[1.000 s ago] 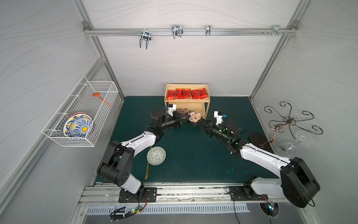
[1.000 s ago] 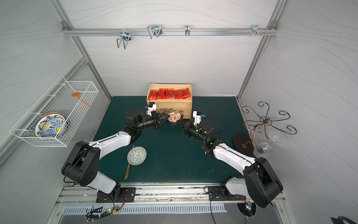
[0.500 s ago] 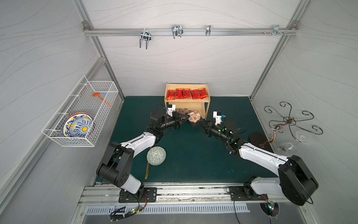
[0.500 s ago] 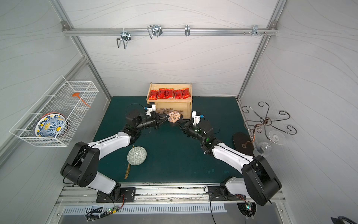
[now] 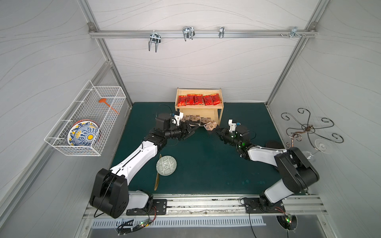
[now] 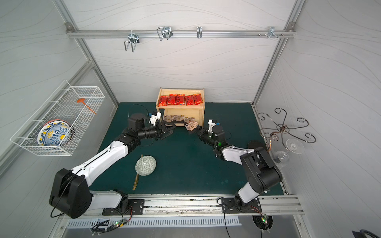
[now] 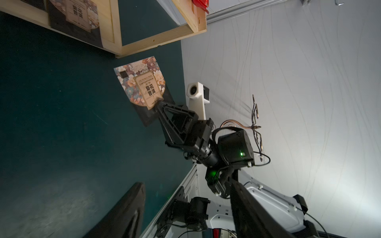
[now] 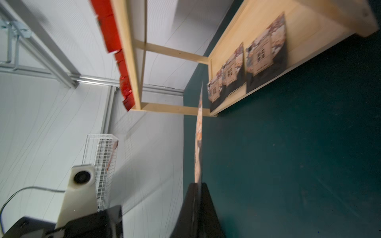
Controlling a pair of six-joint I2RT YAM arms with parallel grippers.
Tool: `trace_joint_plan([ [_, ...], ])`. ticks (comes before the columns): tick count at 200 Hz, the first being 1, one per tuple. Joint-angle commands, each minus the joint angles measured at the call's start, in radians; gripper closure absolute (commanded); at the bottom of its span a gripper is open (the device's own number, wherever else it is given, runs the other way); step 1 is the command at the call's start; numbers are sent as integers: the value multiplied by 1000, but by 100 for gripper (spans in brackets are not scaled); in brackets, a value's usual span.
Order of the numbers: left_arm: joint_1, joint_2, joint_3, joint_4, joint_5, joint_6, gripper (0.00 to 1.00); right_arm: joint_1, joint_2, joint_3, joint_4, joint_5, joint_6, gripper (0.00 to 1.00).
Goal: Place the tea bags on the shelf by color
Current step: Pick up the tea bag from the center of the board, then adjust the shelf at the center of the board.
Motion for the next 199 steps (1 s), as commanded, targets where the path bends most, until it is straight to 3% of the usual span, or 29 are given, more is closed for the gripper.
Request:
trace_joint_plan([
  [1,28,-38,4,-133,-5,127,30,-27,93,65,166,-31,-2,100],
  [84,42,-50,-23,-170,19,171,31,-68,373,239,291,-10,62,100],
  [199,46,-46,-24,-166,20,170,33,-189,379,269,260,-54,46,100],
])
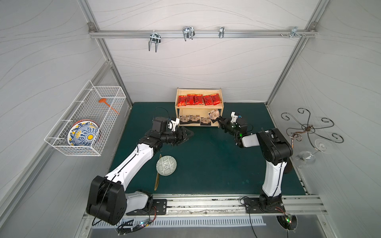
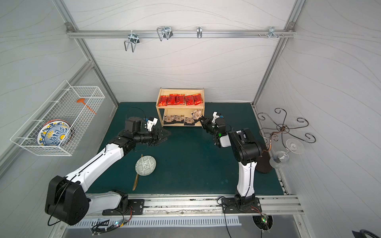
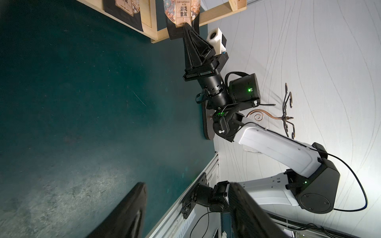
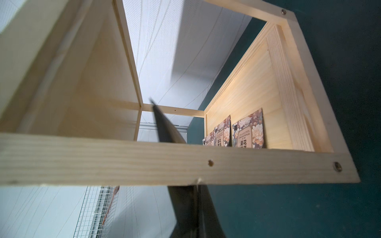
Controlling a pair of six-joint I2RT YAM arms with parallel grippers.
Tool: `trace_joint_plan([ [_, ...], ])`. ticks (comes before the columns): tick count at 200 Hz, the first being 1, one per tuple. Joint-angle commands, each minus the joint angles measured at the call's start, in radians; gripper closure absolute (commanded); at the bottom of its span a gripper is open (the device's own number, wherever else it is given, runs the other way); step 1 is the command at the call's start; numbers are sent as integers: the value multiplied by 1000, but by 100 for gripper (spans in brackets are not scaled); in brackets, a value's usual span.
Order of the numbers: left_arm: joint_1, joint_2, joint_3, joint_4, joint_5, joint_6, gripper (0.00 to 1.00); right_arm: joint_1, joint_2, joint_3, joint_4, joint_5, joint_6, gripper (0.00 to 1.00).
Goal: Place the tea bags on the shelf by color
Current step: Adjust the shelf at the center of the board, then place the tea bag on the shelf.
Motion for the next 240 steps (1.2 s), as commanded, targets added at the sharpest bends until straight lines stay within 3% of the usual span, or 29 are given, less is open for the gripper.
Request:
trace_joint_plan([
  [1,7,-4,10,27,14,17,33,-32,0,12,14,-7,-10,100],
  [38,9,-2,7,29,17,18,33,-33,0,31,-7,-1,2,100],
  [68,13,2,8,39,24,11,33,42,12,65,-63,52,34,100],
  [97,18,-7,-1,40,32,5,33,109,54,102,-114,116,134,100],
  [125,18,-24,-9,42,35,3,33,131,119,110,-39,137,228,100],
  [190,18,-38,-27,72,55,-19,33,129,151,100,54,219,179,100],
  [240,18,-33,-28,76,62,-21,34,130,183,133,20,268,192,100],
])
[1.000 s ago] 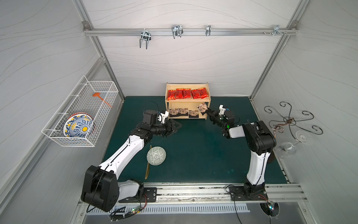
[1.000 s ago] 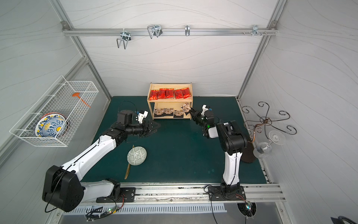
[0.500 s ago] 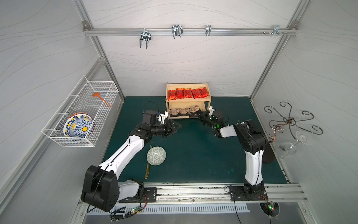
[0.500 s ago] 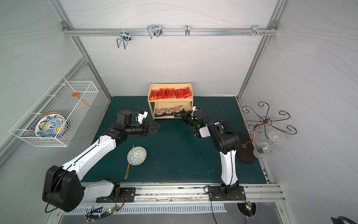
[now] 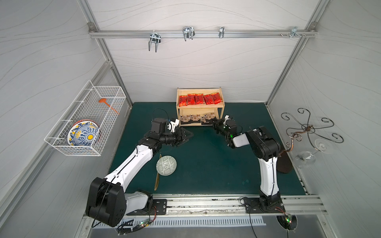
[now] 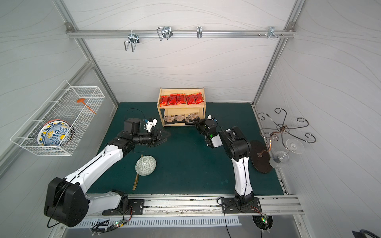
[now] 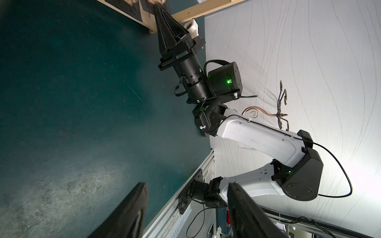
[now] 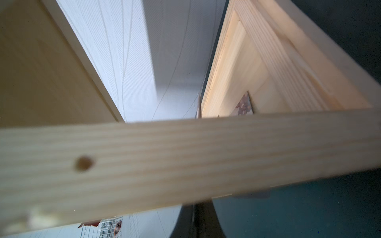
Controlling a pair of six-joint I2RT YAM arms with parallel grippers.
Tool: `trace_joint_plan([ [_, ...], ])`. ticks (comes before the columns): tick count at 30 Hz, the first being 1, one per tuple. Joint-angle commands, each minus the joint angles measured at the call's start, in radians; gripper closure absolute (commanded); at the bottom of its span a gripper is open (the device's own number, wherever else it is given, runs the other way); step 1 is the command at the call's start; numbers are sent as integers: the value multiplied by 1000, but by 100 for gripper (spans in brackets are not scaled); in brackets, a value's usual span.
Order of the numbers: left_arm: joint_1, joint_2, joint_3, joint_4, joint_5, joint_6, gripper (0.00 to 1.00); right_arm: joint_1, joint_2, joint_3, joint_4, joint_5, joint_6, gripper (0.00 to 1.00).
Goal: Place the tea bags on the shelf by color
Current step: Place the tea bag on the shelf.
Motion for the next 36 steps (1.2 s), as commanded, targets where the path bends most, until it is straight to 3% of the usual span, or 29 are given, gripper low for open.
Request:
trace_joint_plan([
  [1,5,-15,1,58,22,0,34,-3,29,20,5,44,7,100],
  [13,5,-1,1,61,26,-2,34,-19,71,23,16,74,45,100],
  [24,5,7,1,59,27,3,34,-25,112,48,23,75,66,93],
  [36,5,14,5,59,29,3,34,-16,56,2,-33,77,66,55],
])
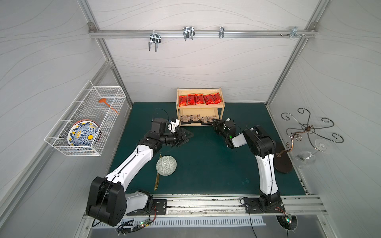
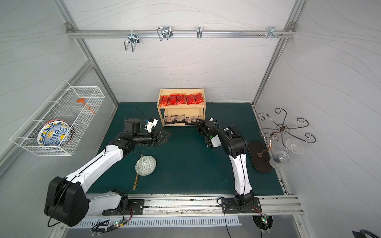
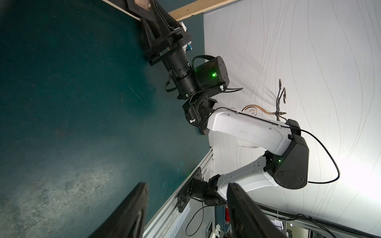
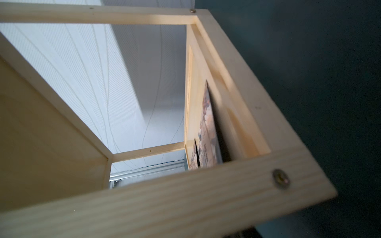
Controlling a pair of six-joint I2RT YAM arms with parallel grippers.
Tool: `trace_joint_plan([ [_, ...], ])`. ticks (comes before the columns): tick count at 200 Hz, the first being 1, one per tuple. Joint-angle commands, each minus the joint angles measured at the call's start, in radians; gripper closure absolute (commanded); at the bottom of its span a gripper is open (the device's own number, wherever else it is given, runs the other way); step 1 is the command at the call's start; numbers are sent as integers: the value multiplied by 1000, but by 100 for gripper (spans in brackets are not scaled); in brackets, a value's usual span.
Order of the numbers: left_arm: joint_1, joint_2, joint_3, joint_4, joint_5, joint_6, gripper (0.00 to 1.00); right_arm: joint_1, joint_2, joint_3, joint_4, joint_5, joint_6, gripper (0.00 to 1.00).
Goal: Place the tea bags on the shelf by color
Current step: Place the tea bag on the shelf.
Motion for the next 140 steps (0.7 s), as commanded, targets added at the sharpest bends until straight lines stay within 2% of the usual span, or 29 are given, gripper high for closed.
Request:
trace_joint_plan([
  [1,5,5,8,50,17,4,34,6,-38,-30,-59,9,-4,54],
  [80,5,7,16,47,18,6,35,5,-139,-55,-277,6,31,41],
  [111,14,9,31,22,7,22,35,12,-202,-72,-369,-28,-10,37],
  [140,34,1,54,-10,-17,43,34,33,-297,-97,-487,-86,-105,33],
])
